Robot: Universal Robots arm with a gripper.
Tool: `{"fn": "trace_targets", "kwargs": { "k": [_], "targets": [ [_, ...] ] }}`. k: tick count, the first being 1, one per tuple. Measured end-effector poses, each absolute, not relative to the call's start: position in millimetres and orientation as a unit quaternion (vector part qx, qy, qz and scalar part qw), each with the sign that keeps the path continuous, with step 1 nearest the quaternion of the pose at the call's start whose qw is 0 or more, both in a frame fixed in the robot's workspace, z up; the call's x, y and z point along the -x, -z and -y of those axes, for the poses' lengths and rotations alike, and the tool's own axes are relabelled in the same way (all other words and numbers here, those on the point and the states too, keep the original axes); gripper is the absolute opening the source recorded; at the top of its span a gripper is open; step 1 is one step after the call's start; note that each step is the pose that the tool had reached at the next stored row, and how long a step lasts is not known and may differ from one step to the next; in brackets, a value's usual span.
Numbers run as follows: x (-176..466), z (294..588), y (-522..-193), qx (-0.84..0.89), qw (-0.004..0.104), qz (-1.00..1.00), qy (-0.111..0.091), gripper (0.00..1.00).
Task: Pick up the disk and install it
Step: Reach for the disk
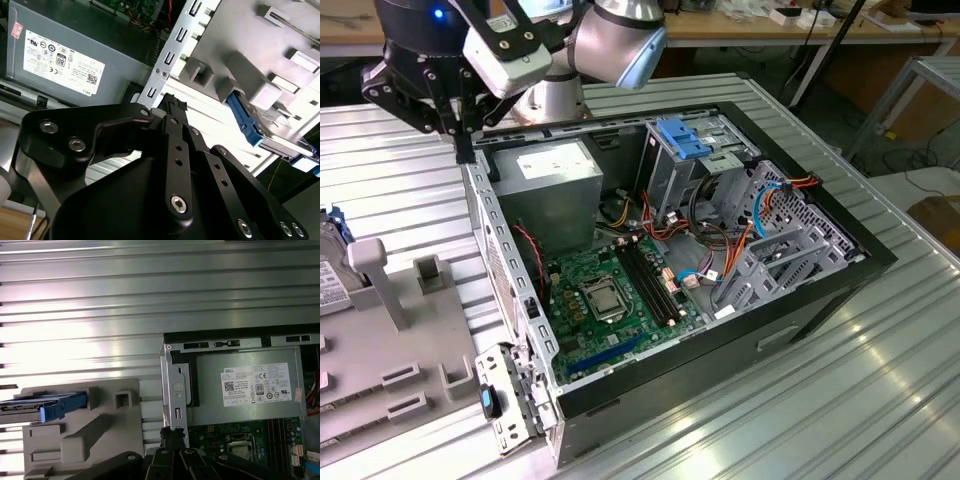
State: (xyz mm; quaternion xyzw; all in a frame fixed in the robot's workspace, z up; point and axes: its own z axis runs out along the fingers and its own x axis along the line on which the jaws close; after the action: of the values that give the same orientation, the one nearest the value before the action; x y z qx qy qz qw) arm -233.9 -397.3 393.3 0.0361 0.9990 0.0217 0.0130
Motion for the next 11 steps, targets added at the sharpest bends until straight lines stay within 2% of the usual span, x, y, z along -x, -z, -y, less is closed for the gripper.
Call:
{"fn": "trace_targets", "kwargs": {
  "k": [11],
  "targets": [
    [275.6, 380.6, -393.2, -0.036, 0.013, -0.999, -0.022, 0.11]
  ]
}}
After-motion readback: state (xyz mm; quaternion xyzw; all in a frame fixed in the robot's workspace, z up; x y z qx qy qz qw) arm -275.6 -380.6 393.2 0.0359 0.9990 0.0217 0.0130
